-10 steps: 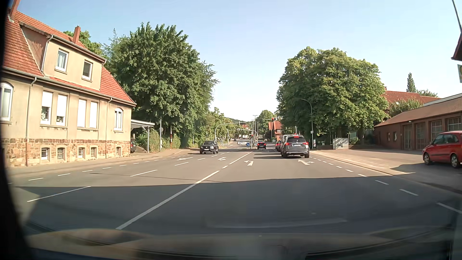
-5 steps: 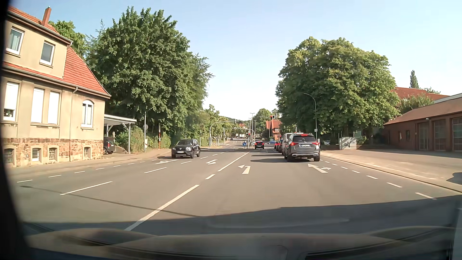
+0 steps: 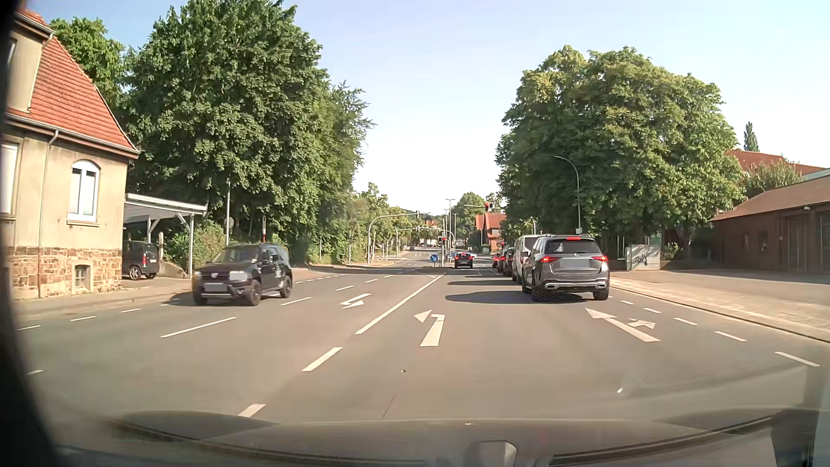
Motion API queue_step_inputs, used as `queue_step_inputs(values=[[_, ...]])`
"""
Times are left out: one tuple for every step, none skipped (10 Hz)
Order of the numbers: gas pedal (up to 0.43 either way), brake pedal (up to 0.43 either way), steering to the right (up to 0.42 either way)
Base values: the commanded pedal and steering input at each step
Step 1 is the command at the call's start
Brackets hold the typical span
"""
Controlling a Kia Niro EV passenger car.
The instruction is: Follow the waypoints while adhering to traffic rules and regulations
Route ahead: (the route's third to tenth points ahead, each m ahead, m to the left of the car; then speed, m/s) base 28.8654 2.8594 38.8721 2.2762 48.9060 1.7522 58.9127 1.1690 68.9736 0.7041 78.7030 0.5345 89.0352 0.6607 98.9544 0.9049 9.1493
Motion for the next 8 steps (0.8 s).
queue_step_inputs(values=[[0.087, 0.006, 0.009], [0.087, 0.006, 0.009], [0.079, 0.006, 0.009], [0.067, 0.006, 0.009], [0.067, 0.006, 0.010], [0.059, 0.006, 0.010], [0.059, 0.006, 0.010], [0.047, 0.006, 0.011]])
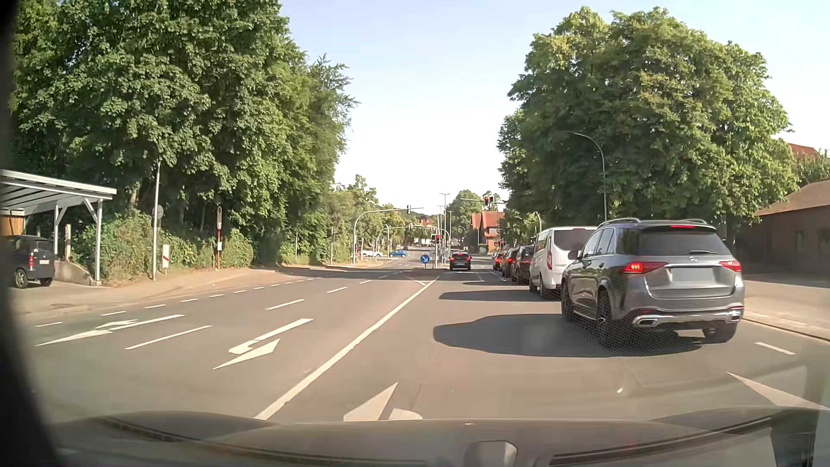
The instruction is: Follow the waypoints while adhering to traffic rules and regulations
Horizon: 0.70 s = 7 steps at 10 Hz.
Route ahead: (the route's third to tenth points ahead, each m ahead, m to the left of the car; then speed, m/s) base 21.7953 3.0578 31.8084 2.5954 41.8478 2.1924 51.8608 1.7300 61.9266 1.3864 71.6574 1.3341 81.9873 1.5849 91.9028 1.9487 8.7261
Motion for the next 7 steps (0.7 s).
queue_step_inputs(values=[[0.047, 0.006, 0.014], [0.047, 0.006, 0.014], [0.047, 0.006, 0.014], [0.047, 0.006, 0.014], [0.047, 0.006, 0.013], [0.047, 0.006, 0.012], [0.047, 0.006, 0.012]])
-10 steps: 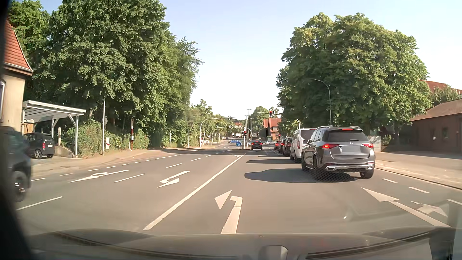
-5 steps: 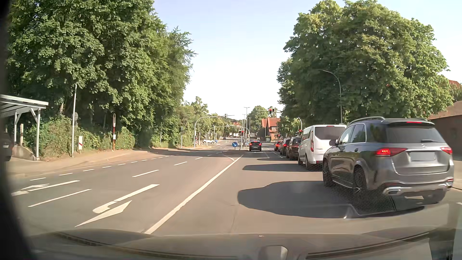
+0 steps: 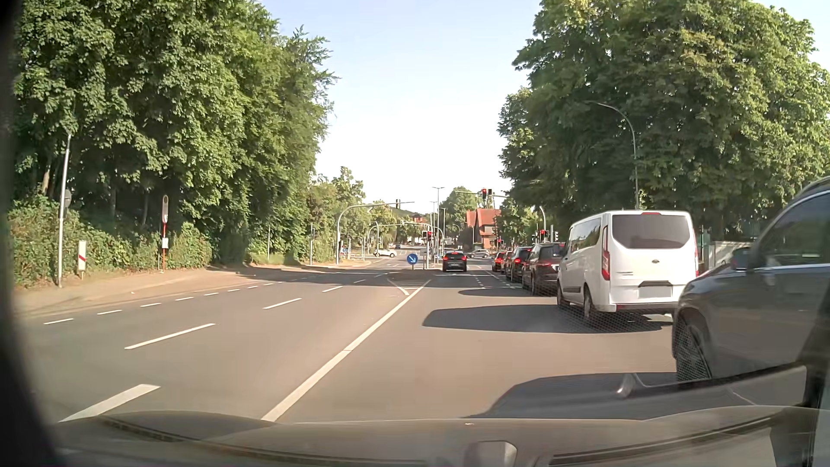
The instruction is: Follow the waypoints while adhering to traffic rules and regulations
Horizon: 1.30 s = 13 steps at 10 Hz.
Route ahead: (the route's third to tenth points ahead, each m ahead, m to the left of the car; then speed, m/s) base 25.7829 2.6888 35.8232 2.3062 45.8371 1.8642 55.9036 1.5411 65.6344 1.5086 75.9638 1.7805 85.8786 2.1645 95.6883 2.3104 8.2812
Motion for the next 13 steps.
queue_step_inputs(values=[[0.047, 0.006, 0.012], [0.047, 0.006, 0.012], [0.047, 0.006, 0.011], [0.039, 0.006, 0.010], [0.020, 0.006, 0.010], [0.008, 0.006, 0.009], [0.008, 0.006, 0.009], [0.000, 0.006, 0.009], [0.000, 0.006, 0.009], [0.000, 0.006, 0.009], [0.000, 0.006, 0.009], [0.000, 0.006, 0.009], [0.000, 0.006, 0.009]])
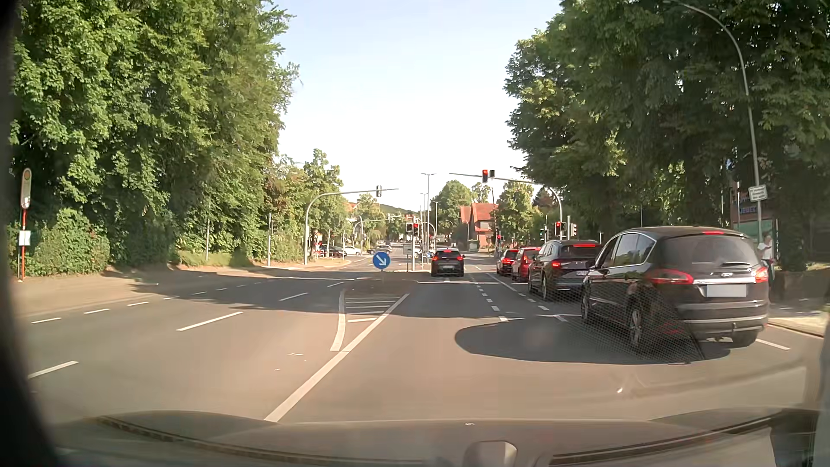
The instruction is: Follow the waypoints while adhering to traffic rules and regulations
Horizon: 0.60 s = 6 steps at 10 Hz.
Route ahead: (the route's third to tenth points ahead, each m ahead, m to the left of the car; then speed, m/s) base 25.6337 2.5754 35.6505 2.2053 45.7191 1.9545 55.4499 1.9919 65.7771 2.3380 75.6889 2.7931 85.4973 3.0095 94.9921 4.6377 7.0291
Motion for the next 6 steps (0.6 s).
queue_step_inputs(values=[[0.000, 0.006, 0.010], [0.000, 0.006, 0.009], [0.000, 0.006, 0.010], [0.000, 0.006, 0.010], [0.000, 0.006, 0.009], [0.000, 0.006, 0.010]])
